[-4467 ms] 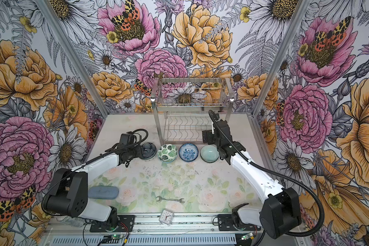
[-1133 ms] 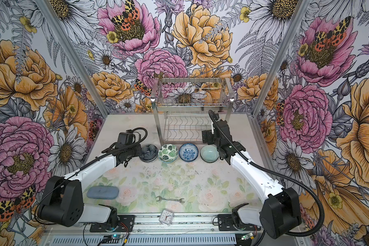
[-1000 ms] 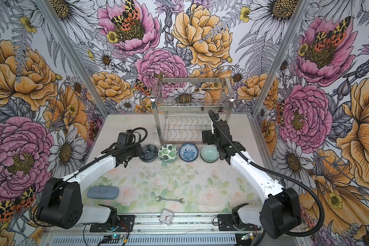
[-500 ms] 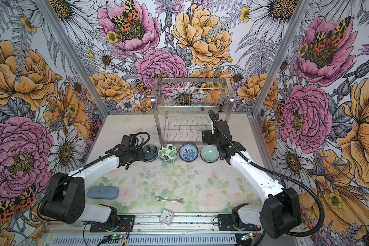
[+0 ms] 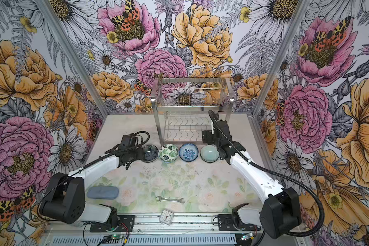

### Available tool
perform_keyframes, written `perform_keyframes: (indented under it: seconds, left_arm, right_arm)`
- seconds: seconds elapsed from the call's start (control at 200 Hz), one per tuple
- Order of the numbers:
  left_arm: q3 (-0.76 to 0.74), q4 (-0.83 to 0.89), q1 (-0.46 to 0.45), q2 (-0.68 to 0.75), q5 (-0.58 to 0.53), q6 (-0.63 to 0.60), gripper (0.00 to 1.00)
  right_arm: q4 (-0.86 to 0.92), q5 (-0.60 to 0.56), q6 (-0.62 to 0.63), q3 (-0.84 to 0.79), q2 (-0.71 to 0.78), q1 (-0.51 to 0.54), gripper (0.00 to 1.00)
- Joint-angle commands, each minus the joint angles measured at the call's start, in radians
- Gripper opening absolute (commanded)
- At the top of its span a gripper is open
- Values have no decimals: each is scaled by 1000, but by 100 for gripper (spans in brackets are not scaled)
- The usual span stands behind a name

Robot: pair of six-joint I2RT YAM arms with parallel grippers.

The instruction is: Load the bowls into the dish rack

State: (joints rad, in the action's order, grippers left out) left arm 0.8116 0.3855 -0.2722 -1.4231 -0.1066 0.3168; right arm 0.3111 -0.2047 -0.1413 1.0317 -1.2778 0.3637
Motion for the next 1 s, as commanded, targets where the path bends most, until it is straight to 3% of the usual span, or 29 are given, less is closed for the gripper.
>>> perform_keyframes:
  seconds: [0.0,0.746,0.991]
  left_arm:
    - [4,40,-8,11,-21,-6,0]
    - [86,79,-11,180,-140,-58,0]
    - [143,90,-49,260,-73,-75,0]
  right_arm:
    - [-1,9,-15,8,17,7,97]
    - [-1,26,-23,21,28,6,97]
    - [-1,125,-56,37,48,11,97]
